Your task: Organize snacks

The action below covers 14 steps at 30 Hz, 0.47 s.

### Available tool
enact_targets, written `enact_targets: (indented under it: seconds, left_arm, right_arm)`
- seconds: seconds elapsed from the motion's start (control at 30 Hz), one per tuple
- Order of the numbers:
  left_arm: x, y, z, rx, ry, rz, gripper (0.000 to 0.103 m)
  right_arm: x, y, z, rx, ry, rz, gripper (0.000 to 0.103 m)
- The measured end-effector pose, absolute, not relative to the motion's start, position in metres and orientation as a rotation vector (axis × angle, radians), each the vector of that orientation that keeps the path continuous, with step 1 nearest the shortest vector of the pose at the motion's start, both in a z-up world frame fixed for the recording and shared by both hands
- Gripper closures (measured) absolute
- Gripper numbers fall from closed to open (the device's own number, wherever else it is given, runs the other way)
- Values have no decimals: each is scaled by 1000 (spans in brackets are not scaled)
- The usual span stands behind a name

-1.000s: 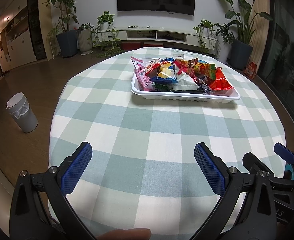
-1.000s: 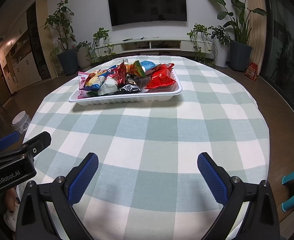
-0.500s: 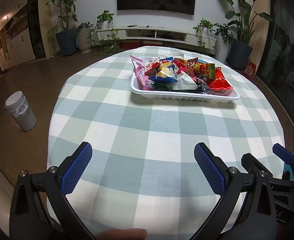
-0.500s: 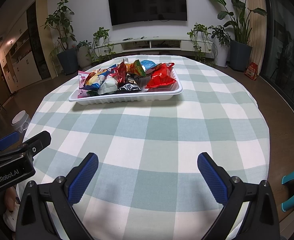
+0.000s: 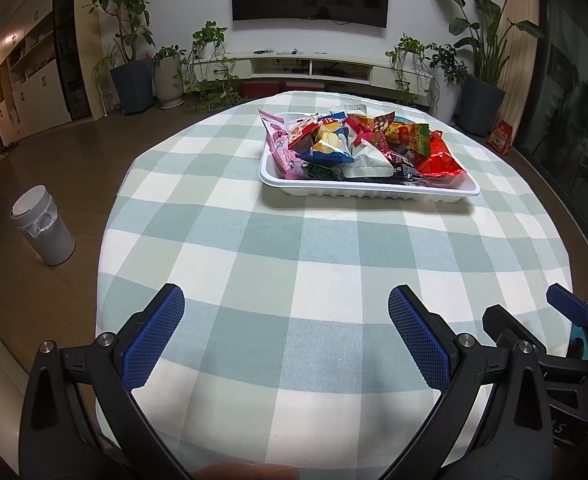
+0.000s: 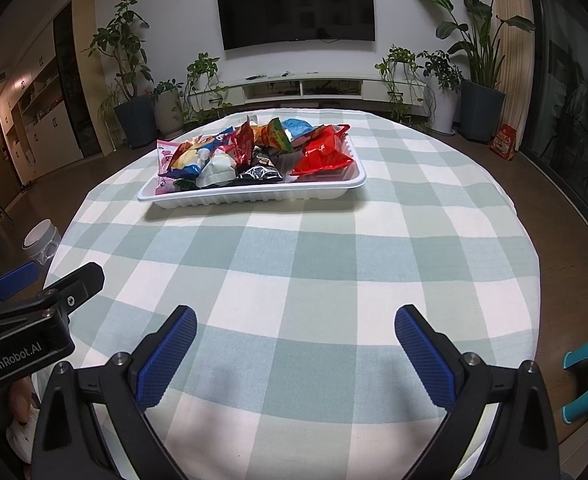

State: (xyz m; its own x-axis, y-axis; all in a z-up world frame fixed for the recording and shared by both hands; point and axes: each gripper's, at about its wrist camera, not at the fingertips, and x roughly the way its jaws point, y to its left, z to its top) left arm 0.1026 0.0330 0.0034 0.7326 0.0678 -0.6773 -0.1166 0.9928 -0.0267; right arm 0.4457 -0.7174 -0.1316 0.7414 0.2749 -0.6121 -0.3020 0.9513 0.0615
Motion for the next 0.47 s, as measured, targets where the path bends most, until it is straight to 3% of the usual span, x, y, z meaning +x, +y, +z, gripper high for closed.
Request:
enact_targets:
  seconds: [0.47]
  left_arm:
    - [103,30,1,-24,733,97,0]
  right_arm:
    - [446,-718,-133,-42,667,317,1]
